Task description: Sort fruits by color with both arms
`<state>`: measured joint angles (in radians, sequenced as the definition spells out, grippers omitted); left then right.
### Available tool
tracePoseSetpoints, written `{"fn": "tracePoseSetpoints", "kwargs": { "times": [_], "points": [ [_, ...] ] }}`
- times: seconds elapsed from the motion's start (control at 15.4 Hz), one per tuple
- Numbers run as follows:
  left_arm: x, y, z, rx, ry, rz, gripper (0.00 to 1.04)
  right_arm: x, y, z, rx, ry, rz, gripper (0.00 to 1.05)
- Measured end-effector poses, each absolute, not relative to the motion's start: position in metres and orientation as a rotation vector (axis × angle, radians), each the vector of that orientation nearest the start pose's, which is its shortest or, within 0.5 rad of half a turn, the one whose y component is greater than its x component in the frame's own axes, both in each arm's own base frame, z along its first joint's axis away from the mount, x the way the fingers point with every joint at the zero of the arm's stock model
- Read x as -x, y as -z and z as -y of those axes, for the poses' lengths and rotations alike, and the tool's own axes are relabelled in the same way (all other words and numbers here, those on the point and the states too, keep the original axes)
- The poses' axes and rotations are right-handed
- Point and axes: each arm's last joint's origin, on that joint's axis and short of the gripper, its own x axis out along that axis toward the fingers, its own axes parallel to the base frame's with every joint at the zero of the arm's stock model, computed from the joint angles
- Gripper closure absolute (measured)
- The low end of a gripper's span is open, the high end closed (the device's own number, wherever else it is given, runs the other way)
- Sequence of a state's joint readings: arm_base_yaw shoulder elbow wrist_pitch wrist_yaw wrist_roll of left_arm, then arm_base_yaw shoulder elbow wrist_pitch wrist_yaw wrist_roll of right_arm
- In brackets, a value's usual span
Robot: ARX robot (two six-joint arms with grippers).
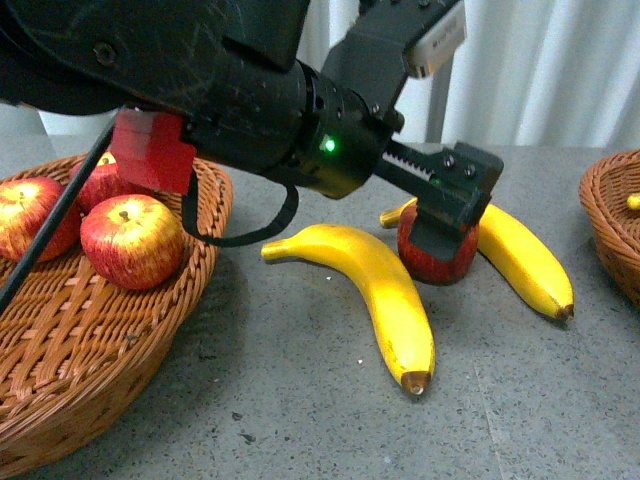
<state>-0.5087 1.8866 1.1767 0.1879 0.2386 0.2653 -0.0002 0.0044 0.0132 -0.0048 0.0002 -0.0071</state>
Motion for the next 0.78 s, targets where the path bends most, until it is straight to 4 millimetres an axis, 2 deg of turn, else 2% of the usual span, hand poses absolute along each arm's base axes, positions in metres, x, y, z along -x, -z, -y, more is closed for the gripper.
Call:
{"fn": "tracePoseSetpoints", "kwargs": {
  "times": [0.13,0.39,0.58,0.78],
  "points": [
    [-0.360,-0.182,0.212,-0.377,0.825,-0.425,0.07,-0.097,-0.167,0.000,0.007,0.000,0.004,0.07],
    [-0.371,-0.187,0.225,-0.409,0.884,-0.362,0.07,-0.097,-0.167,0.000,0.007,0.000,0.004,0.07],
    [-0.377,-0.169,0.230,-0.409,0.899,-0.404,0.07,-0.097,-0.167,0.000,0.007,0.000,0.004,0.07],
    [-0.383,-0.166,0.233,-0.406,0.903,-0.401,0.07,-0.097,-0.167,0.000,0.007,0.000,0.004,0.07]
  ]
}}
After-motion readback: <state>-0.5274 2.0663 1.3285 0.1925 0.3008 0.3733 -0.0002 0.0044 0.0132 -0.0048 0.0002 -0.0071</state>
